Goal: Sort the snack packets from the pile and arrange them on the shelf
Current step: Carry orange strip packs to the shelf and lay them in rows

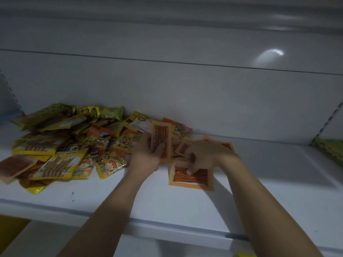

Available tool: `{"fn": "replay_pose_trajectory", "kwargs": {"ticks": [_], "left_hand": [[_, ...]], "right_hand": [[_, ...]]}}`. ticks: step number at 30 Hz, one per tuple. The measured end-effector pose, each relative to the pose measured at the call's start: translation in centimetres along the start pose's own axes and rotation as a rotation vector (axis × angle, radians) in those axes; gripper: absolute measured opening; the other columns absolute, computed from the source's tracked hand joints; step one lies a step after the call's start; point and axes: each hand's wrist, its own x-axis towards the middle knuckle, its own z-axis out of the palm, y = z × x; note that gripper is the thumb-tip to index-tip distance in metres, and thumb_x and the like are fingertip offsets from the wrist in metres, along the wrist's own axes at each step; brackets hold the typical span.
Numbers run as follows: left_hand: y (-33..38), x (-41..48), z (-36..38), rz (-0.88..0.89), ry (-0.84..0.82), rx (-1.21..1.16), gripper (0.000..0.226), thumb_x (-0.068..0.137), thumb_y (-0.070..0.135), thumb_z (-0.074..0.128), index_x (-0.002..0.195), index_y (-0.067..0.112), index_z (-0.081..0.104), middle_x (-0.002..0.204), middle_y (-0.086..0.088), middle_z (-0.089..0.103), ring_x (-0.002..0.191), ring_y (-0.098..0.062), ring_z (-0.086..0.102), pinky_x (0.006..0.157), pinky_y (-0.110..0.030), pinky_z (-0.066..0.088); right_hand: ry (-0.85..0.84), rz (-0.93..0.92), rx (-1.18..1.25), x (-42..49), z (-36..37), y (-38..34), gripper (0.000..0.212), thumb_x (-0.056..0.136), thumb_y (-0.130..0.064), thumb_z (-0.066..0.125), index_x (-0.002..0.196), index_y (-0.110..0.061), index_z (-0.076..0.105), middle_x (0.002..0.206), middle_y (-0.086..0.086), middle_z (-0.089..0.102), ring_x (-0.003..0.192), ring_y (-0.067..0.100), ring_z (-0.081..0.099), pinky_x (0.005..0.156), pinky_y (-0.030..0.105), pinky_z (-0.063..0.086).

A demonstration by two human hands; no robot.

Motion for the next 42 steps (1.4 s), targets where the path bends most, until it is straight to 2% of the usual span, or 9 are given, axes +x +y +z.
{"fn": "replay_pose_trajectory", "kwargs": {"ticks": [3, 7, 13, 19, 26, 32, 38, 40, 42], "left_hand": [[0.0, -0.1, 0.0, 0.006, 0.015, 0.015, 0.015, 0.091, 0.015, 0.067, 0.098, 0.009, 0.056, 0.082, -0.013, 0.065, 0.037, -0.015, 0.052, 0.038, -0.035, 0.048], [-0.1, 0.1, 0.0, -0.061, 0.009, -0.020, 0.015, 0.093, 0.017, 0.064, 0.099, 0.008, 0.053, 0.084, -0.011, 0.064, 0.032, -0.014, 0.052, 0.033, -0.026, 0.045], [-0.1, 0.3, 0.2, -0.072, 0.031, -0.111, 0.016, 0.098, 0.019, 0.057, 0.104, 0.005, 0.051, 0.092, -0.015, 0.063, 0.038, -0.013, 0.056, 0.032, -0.024, 0.043], [-0.1, 0.2, 0.4, -0.031, -0.017, -0.051, 0.017, 0.103, 0.021, 0.047, 0.109, 0.005, 0.047, 0.088, -0.007, 0.057, 0.034, -0.012, 0.052, 0.033, -0.022, 0.040], [0.3, 0.2, 0.2, -0.066, 0.033, -0.045, 0.013, 0.102, 0.020, 0.047, 0.107, 0.008, 0.047, 0.084, -0.010, 0.062, 0.032, -0.016, 0.054, 0.034, -0.026, 0.044], [1.2, -0.6, 0.6, -0.082, -0.083, -0.188, 0.023, 0.104, 0.030, 0.045, 0.109, 0.009, 0.053, 0.073, -0.012, 0.066, 0.041, -0.025, 0.059, 0.037, -0.029, 0.048], [0.6, -0.2, 0.8, -0.083, -0.118, -0.105, 0.028, 0.092, 0.016, 0.067, 0.112, 0.005, 0.050, 0.089, -0.005, 0.064, 0.042, -0.016, 0.058, 0.036, -0.028, 0.047], [0.4, -0.1, 0.7, -0.091, -0.079, -0.072, 0.030, 0.092, 0.017, 0.068, 0.110, 0.002, 0.049, 0.090, -0.008, 0.064, 0.038, -0.018, 0.054, 0.035, -0.028, 0.046], [0.3, 0.1, 0.6, -0.101, -0.046, -0.070, 0.031, 0.090, 0.015, 0.070, 0.109, 0.003, 0.049, 0.089, -0.006, 0.062, 0.040, -0.014, 0.055, 0.033, -0.028, 0.046]], "right_hand": [[0.130, -0.060, 0.211, 0.7, -0.7, 1.2, 0.022, 0.075, -0.025, 0.081, 0.069, -0.024, 0.060, 0.082, -0.014, 0.064, 0.072, 0.006, 0.054, 0.068, 0.028, 0.042], [0.467, 0.011, 0.676, 2.1, -0.9, 1.7, 0.023, 0.077, -0.013, 0.081, 0.069, -0.023, 0.061, 0.073, 0.001, 0.064, 0.070, 0.015, 0.058, 0.067, 0.027, 0.041], [0.733, 0.141, 0.912, 5.9, 1.5, 0.7, 0.029, 0.081, -0.016, 0.078, 0.066, -0.022, 0.054, 0.068, 0.001, 0.059, 0.065, 0.018, 0.054, 0.063, 0.028, 0.040], [0.666, -0.019, 1.316, 5.8, 2.8, -0.2, 0.024, 0.090, 0.004, 0.063, 0.074, -0.009, 0.050, 0.041, 0.000, 0.047, 0.034, 0.013, 0.039, 0.039, 0.022, 0.035], [0.664, -0.113, 1.488, 4.2, 1.9, 0.6, 0.014, 0.094, 0.000, 0.058, 0.082, -0.004, 0.051, 0.049, 0.007, 0.044, 0.042, 0.016, 0.037, 0.040, 0.022, 0.034], [0.552, -0.055, 1.370, 4.8, 3.6, -0.8, 0.021, 0.090, 0.002, 0.065, 0.082, -0.005, 0.046, 0.042, 0.004, 0.045, 0.036, 0.014, 0.037, 0.039, 0.020, 0.032], [0.670, 0.007, 1.022, 4.1, 2.1, 0.1, 0.019, 0.081, -0.011, 0.077, 0.076, -0.016, 0.060, 0.058, 0.006, 0.066, 0.050, 0.028, 0.064, 0.052, 0.037, 0.053], [0.709, 0.091, 0.757, 3.7, 0.4, 2.3, 0.016, 0.080, -0.021, 0.080, 0.077, -0.022, 0.063, 0.066, -0.002, 0.066, 0.059, 0.018, 0.064, 0.059, 0.026, 0.049], [0.611, 0.186, 0.454, 3.1, -1.1, 4.1, 0.019, 0.078, -0.033, 0.079, 0.083, -0.025, 0.063, 0.076, -0.007, 0.064, 0.072, 0.012, 0.061, 0.063, 0.021, 0.043]]}}
